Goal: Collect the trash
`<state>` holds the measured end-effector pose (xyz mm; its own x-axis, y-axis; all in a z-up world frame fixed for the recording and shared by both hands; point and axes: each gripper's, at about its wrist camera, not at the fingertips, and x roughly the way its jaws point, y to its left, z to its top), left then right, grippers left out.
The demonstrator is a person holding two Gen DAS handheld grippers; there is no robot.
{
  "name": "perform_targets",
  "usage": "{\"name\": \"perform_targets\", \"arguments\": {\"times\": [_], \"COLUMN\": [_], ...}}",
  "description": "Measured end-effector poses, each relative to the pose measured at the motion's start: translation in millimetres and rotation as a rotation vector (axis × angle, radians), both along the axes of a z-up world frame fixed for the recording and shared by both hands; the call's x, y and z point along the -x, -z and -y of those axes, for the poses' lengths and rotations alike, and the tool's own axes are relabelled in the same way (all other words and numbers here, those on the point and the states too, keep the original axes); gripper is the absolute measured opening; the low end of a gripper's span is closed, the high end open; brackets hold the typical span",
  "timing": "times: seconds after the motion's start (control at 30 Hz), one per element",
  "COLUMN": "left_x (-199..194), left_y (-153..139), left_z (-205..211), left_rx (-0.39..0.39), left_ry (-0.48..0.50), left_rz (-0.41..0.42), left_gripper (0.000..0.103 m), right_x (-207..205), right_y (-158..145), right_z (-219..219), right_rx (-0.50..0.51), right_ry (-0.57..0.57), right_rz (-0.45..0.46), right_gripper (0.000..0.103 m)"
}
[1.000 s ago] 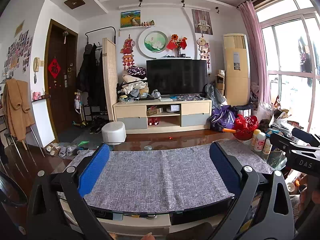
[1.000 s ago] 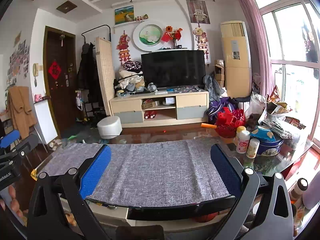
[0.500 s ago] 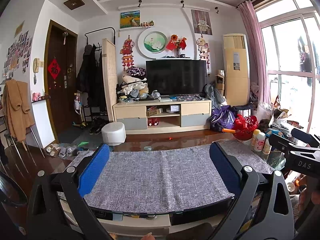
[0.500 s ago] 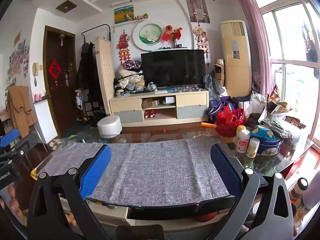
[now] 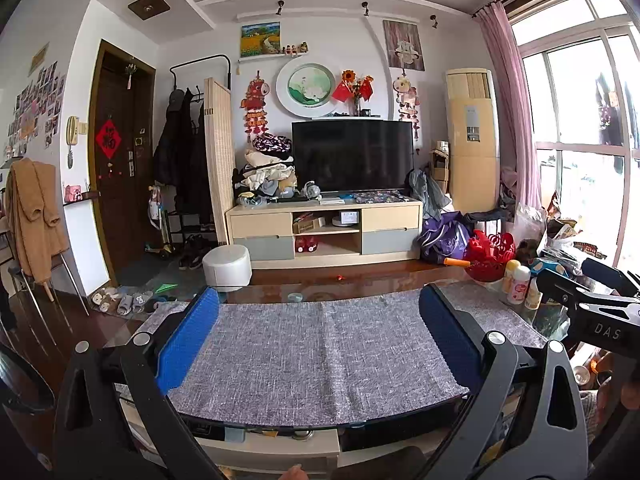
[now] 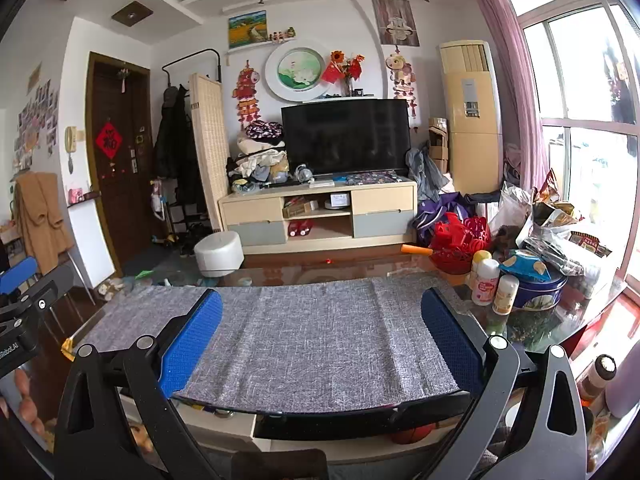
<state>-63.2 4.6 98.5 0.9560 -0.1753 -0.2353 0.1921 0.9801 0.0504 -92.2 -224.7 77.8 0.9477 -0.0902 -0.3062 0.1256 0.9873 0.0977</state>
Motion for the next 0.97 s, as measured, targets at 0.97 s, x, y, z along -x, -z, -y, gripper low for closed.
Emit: {"name": "perform_targets", "arguments": {"times": [0.97], "left_x": [-4.3], "left_y": [1.9], "left_z": [-3.7], "left_rx": [0.037], "left_ry": [0.009], "left_rz": [-0.023], "left_gripper": [0.095], "right_x": [-0.7], "right_y": [7.8], "right_z": [1.9], "right_rx": [-0.005], "right_ry": [0.012], "right_rz": [-0.013], "right_gripper": [0.1]}}
